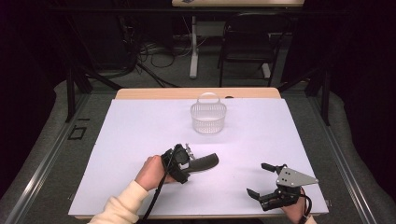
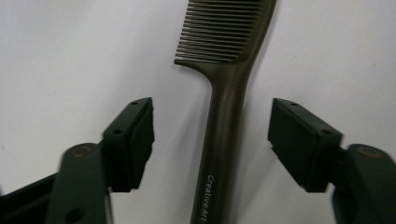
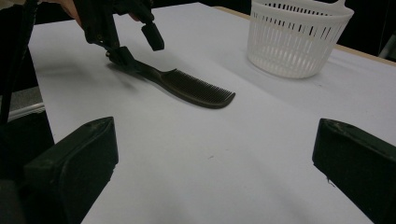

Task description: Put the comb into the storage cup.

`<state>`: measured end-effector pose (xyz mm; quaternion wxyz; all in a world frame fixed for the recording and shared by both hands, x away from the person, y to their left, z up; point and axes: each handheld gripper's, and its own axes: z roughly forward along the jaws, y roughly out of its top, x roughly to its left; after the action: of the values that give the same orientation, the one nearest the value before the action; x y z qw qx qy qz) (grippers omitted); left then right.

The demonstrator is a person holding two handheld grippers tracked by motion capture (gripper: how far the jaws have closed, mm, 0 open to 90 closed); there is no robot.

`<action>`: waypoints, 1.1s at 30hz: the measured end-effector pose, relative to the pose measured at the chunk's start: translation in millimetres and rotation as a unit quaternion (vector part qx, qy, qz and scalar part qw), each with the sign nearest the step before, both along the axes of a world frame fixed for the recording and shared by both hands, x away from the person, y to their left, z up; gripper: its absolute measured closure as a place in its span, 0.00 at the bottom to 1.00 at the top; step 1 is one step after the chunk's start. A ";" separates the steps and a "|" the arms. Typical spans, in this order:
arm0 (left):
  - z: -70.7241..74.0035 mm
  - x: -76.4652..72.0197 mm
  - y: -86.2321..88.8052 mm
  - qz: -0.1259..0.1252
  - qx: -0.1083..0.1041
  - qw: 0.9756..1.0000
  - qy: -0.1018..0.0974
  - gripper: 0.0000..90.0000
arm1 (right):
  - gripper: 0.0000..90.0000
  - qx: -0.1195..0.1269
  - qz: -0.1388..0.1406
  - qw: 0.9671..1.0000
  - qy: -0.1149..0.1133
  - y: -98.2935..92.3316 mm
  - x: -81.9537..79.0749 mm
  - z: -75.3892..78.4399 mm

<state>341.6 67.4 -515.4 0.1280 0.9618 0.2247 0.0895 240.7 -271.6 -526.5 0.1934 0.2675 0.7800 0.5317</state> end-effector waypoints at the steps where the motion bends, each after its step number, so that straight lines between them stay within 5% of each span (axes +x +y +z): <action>1: -1.2 1.0 -0.9 0.001 0.002 1.000 0.003 0.41 | 0.00 -0.001 0.001 1.000 -0.001 0.0 0.1 0.1; 19: -9.4 18.2 -12.9 -0.022 0.014 0.997 0.072 0.69 | 0.00 -0.012 -0.003 1.000 0.005 0.8 0.4 -0.6; 33: -8.4 24.0 -11.7 -0.045 0.011 0.995 0.090 0.79 | 0.00 -0.014 -0.001 1.000 0.006 1.2 0.7 -1.2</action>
<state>365.6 55.7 -523.7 0.1008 0.9764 0.1910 -0.0007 241.5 -270.4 -527.7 0.1930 0.2692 0.7881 0.5188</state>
